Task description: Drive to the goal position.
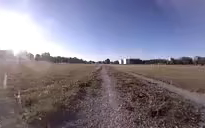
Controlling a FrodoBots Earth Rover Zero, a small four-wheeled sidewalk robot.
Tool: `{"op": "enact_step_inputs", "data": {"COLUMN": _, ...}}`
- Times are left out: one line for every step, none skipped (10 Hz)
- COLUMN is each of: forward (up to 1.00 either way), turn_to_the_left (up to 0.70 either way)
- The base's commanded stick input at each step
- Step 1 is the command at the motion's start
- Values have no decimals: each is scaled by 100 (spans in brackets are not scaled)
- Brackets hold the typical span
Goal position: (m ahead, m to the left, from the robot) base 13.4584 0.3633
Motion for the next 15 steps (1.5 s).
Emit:
{"op": "enact_step_inputs", "data": {"forward": 50, "turn_to_the_left": 0}}
{"op": "enact_step_inputs", "data": {"forward": 50, "turn_to_the_left": 0}}
{"op": "enact_step_inputs", "data": {"forward": 50, "turn_to_the_left": 0}}
{"op": "enact_step_inputs", "data": {"forward": 50, "turn_to_the_left": 0}}
{"op": "enact_step_inputs", "data": {"forward": 50, "turn_to_the_left": 0}}
{"op": "enact_step_inputs", "data": {"forward": 50, "turn_to_the_left": 0}}
{"op": "enact_step_inputs", "data": {"forward": 50, "turn_to_the_left": 0}}
{"op": "enact_step_inputs", "data": {"forward": 50, "turn_to_the_left": 0}}
{"op": "enact_step_inputs", "data": {"forward": 50, "turn_to_the_left": 0}}
{"op": "enact_step_inputs", "data": {"forward": 50, "turn_to_the_left": 0}}
{"op": "enact_step_inputs", "data": {"forward": 50, "turn_to_the_left": 0}}
{"op": "enact_step_inputs", "data": {"forward": 50, "turn_to_the_left": 0}}
{"op": "enact_step_inputs", "data": {"forward": 50, "turn_to_the_left": 0}}
{"op": "enact_step_inputs", "data": {"forward": 50, "turn_to_the_left": 0}}
{"op": "enact_step_inputs", "data": {"forward": 50, "turn_to_the_left": 0}}
